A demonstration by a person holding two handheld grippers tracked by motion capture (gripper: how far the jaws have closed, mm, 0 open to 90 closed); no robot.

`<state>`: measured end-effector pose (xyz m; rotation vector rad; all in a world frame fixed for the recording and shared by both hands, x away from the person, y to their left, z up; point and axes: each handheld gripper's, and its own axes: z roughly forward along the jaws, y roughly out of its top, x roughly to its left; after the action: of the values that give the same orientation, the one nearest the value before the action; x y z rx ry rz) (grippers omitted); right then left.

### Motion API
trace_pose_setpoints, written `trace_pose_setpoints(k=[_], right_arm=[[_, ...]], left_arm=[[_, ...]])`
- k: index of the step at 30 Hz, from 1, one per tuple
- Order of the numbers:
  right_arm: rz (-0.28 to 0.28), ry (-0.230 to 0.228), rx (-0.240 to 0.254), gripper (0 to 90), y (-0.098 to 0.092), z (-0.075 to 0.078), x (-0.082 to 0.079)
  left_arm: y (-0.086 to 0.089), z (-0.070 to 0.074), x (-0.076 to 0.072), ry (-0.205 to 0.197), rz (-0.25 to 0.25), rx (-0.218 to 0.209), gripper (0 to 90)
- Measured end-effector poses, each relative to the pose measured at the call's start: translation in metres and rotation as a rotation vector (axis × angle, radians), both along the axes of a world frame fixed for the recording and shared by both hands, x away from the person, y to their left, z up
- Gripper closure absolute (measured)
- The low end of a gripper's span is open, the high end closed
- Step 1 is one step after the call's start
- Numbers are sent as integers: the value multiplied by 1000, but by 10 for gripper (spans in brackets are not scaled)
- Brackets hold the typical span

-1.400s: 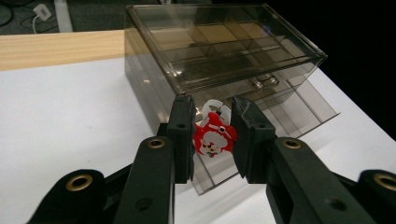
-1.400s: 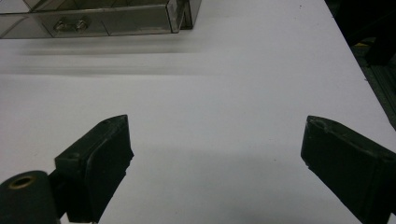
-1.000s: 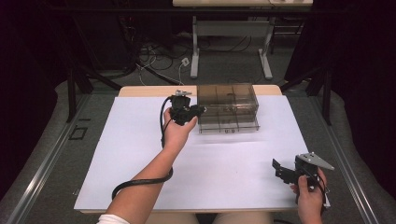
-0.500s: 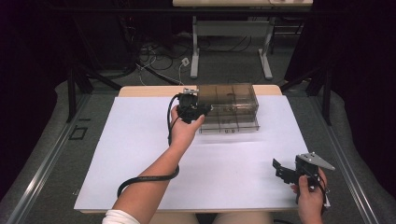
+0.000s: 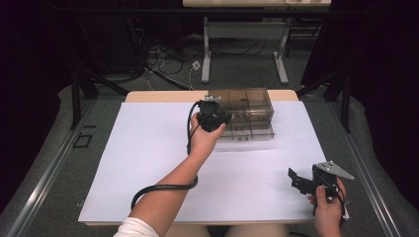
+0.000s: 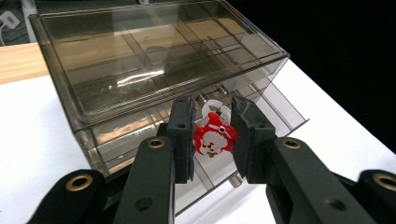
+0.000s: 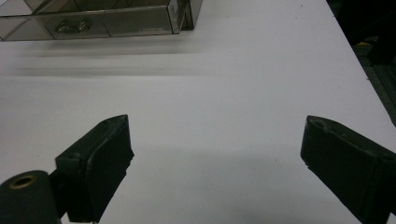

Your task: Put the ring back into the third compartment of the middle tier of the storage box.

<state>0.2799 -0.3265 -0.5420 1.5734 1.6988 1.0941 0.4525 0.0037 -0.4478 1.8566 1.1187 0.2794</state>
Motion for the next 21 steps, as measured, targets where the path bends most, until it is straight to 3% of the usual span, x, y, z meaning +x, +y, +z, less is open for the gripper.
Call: trace_pose_setpoints(k=[21], right_arm=[[1, 5, 7, 87, 2, -1, 0]], left_arm=[[-27, -11, 7, 8, -21, 27, 701]])
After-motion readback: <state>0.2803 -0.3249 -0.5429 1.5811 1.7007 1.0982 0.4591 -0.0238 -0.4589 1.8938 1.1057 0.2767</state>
